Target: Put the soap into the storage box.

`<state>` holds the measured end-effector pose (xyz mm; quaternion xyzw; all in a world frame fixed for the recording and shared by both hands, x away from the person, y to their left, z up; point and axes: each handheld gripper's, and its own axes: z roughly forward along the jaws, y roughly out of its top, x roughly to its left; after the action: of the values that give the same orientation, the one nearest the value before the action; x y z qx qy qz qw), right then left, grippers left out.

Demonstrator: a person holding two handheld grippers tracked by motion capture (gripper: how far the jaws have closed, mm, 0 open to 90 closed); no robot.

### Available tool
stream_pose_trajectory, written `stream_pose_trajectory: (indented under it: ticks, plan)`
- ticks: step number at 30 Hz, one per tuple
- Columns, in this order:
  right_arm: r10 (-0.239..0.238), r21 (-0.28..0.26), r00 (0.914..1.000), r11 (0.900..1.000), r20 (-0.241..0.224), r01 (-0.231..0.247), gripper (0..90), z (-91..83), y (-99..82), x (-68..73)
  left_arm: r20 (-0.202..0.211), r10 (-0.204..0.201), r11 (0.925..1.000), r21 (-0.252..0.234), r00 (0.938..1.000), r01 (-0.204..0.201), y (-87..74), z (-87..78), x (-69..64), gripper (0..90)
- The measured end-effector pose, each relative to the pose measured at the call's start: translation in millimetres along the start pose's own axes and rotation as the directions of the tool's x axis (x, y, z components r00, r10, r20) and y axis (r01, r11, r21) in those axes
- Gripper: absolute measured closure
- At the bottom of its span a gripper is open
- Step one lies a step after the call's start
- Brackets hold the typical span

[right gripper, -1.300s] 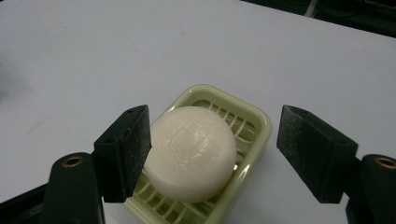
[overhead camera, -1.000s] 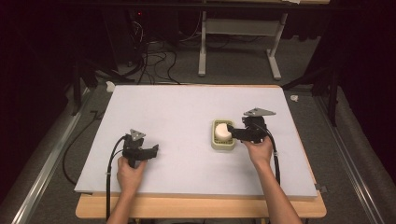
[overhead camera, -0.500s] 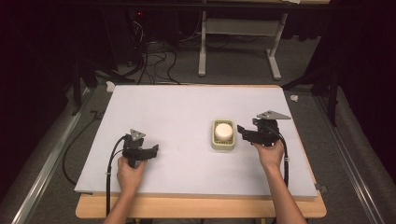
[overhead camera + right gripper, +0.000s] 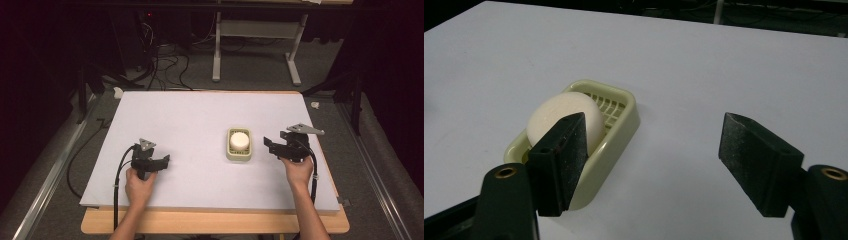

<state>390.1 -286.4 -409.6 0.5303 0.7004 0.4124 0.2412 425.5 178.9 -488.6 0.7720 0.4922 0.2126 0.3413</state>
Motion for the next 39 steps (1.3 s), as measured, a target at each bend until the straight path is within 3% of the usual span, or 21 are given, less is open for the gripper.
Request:
stream_pose_trajectory:
  ticks: [8,24,39]
  plan:
    - [0.011,-0.021,0.9997,0.9997,0.020,-0.011,28.5,-13.0,-7.2,-5.5,-0.001,0.000,1.0000,-0.001,1.0000,0.000,-0.1,0.1,-0.1,20.3]
    - [-0.013,-0.051,0.9997,0.9986,0.023,0.015,28.6,-28.9,-11.3,-5.9,0.000,0.000,1.0000,0.000,1.0000,0.000,0.0,0.0,0.0,20.3]
    - [0.020,-0.041,0.9986,0.9990,0.049,-0.019,28.6,-39.4,-38.4,-22.4,0.001,-0.001,1.0000,0.000,1.0000,0.001,0.1,0.1,0.2,20.3]
